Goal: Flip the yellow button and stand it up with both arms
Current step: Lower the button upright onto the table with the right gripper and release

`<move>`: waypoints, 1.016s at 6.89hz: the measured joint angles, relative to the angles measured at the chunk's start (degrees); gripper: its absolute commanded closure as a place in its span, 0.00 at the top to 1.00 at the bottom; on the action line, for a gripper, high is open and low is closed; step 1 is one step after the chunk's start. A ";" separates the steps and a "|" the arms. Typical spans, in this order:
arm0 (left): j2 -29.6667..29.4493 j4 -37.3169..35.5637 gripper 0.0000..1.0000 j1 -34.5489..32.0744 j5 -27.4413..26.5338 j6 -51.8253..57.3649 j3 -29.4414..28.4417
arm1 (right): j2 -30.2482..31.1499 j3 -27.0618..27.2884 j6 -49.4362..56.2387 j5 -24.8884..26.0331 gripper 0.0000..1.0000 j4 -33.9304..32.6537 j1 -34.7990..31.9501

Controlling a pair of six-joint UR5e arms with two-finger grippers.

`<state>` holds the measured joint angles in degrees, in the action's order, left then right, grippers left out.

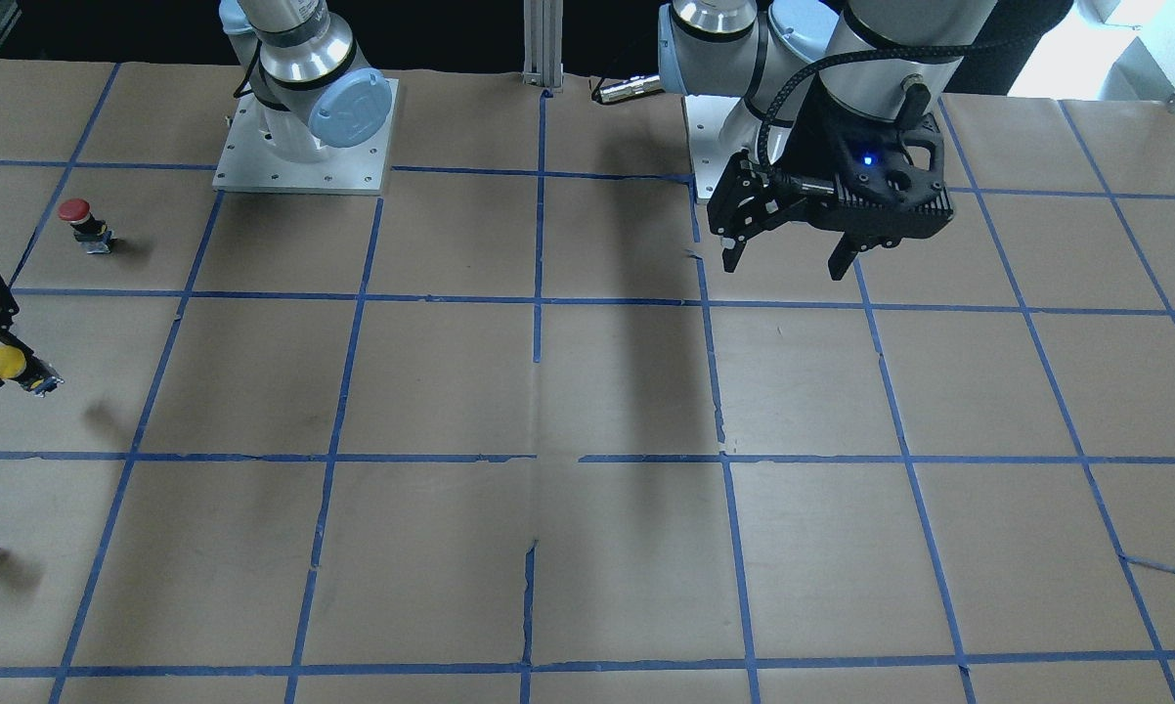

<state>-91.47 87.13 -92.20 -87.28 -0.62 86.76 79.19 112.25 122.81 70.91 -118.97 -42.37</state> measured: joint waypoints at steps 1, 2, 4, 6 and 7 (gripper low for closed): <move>0.44 0.30 1.00 0.00 -0.21 0.08 0.05 | -0.71 0.36 4.50 -0.28 0.25 -0.56 1.10; 0.93 0.48 1.00 0.00 -0.25 0.09 0.30 | -1.06 0.54 6.90 -0.37 0.25 -0.65 2.67; 1.61 0.57 1.00 0.12 -0.26 0.12 0.71 | -1.31 0.83 10.57 -1.95 0.26 -0.34 4.32; 0.79 1.00 1.00 0.64 -0.91 0.42 -0.41 | -1.42 1.39 13.88 -3.29 0.28 -0.01 4.61; -0.09 1.87 1.00 0.74 -1.51 0.49 -1.60 | -1.57 1.84 14.42 -3.41 0.31 0.01 4.63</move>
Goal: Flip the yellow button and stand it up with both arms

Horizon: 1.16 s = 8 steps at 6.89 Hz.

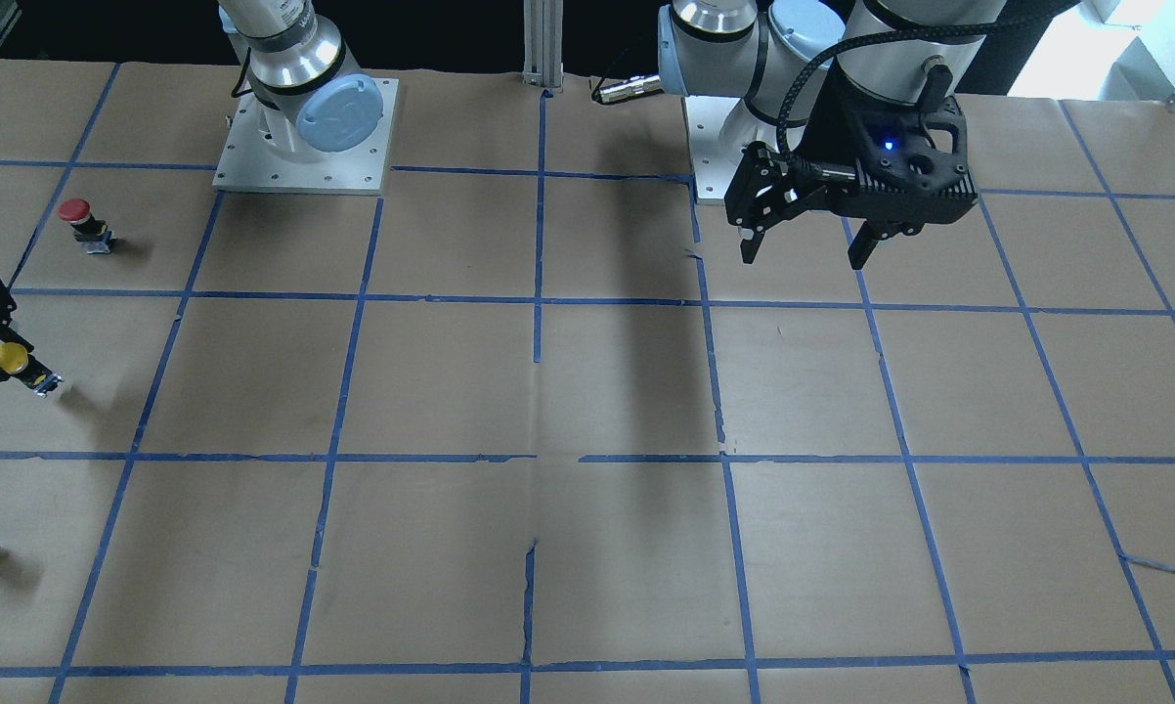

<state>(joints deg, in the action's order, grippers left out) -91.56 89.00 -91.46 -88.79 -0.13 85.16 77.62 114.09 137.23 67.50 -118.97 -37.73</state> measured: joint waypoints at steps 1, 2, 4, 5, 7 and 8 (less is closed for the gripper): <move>-0.79 0.59 1.00 0.03 -0.14 0.03 -0.96 | -0.37 0.23 0.60 0.01 0.32 -0.12 0.08; -1.19 0.62 1.00 0.03 -0.02 0.04 -1.27 | -0.98 0.30 1.30 0.08 0.39 -0.25 0.41; -1.26 0.50 1.00 -0.17 0.16 0.04 -0.96 | -1.81 0.40 1.69 0.05 1.00 -0.13 1.44; -1.24 0.48 1.00 -0.25 0.18 0.04 -0.86 | -1.95 0.42 1.42 -0.01 1.00 0.00 1.61; -1.17 0.48 1.00 -0.35 0.19 0.04 -0.79 | -1.47 0.39 0.00 -0.02 1.00 0.14 1.68; -1.17 0.47 1.00 -0.37 0.19 0.04 -0.79 | -0.15 0.04 -3.12 0.21 1.00 0.19 1.60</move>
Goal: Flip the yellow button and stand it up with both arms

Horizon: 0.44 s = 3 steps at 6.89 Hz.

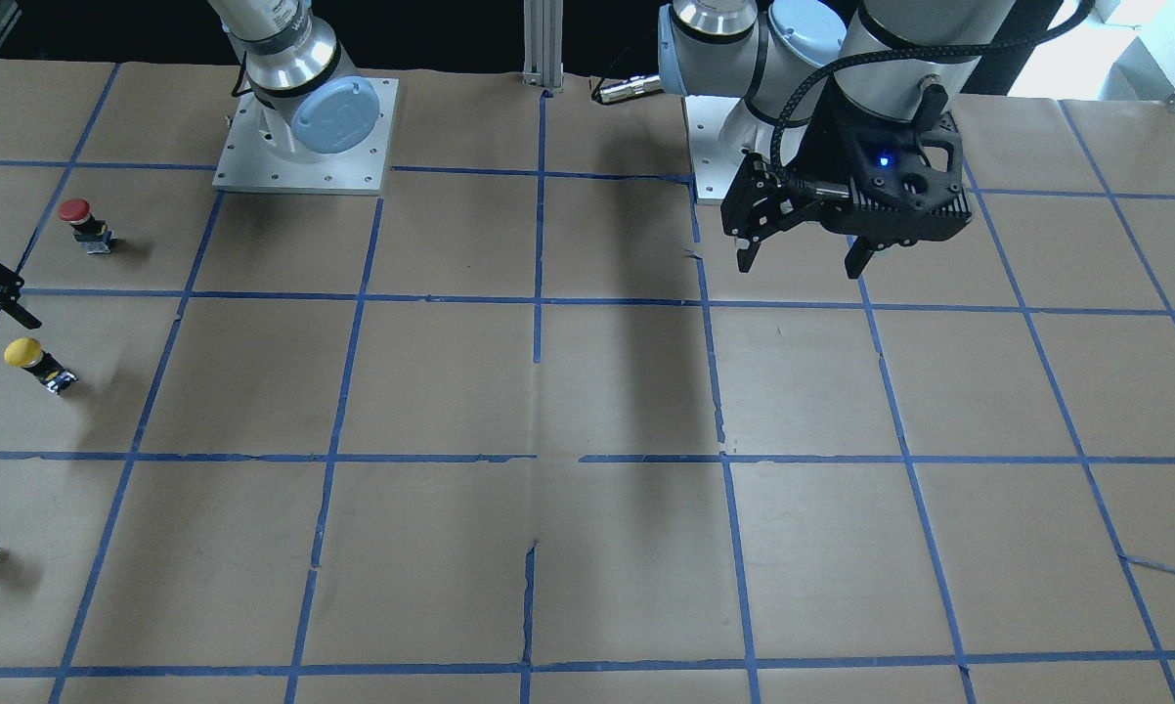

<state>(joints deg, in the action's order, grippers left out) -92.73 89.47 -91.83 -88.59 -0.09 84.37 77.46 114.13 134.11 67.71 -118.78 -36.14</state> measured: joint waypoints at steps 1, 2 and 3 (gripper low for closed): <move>0.04 0.00 1.00 -0.01 0.02 -0.02 0.00 | 2.95 -0.60 -6.11 0.24 1.00 0.69 -0.37; 0.08 0.00 1.00 -0.02 0.06 -0.06 0.03 | 6.96 -1.04 -15.51 0.64 1.00 2.08 -1.33; 0.13 0.00 1.00 -0.05 0.08 -0.08 0.09 | 11.08 -1.45 -26.55 2.57 1.00 3.07 -3.69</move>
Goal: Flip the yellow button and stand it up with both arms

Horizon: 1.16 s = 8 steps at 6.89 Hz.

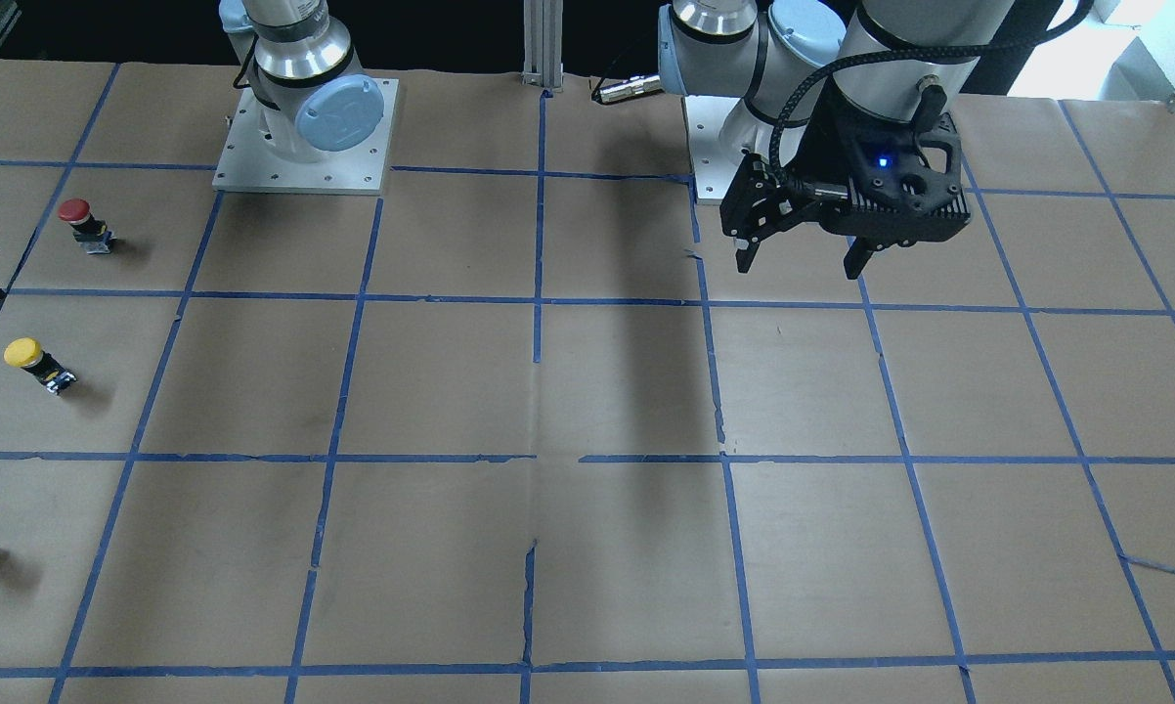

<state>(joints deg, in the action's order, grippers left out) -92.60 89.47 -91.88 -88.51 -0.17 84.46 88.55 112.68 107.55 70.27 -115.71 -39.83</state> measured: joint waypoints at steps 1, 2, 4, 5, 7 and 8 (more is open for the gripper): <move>0.10 0.00 1.00 -0.03 0.00 0.00 0.08 | 4.21 -1.07 -14.27 4.70 1.00 2.19 -4.65; 0.17 0.00 1.00 -0.04 0.01 -0.01 0.14 | 7.16 -3.08 -28.54 9.19 1.00 6.25 -10.14; 0.16 0.06 1.00 -0.05 0.01 -0.07 0.18 | 9.50 -9.56 -59.38 14.67 1.00 18.11 -22.70; 0.17 0.06 1.00 -0.05 0.01 -0.09 0.18 | 9.68 -12.05 -74.85 15.52 1.00 23.12 -28.55; 0.17 0.07 1.00 -0.06 0.01 -0.15 0.18 | 9.94 -13.97 -103.06 16.94 1.00 29.58 -39.84; 0.18 0.06 1.00 -0.05 0.01 -0.17 0.18 | 10.42 -14.11 -112.16 18.83 1.00 30.53 -45.85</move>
<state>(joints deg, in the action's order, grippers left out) -92.42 89.53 -91.93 -88.51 -0.34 84.64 98.96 98.57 -4.60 89.10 -85.18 -85.68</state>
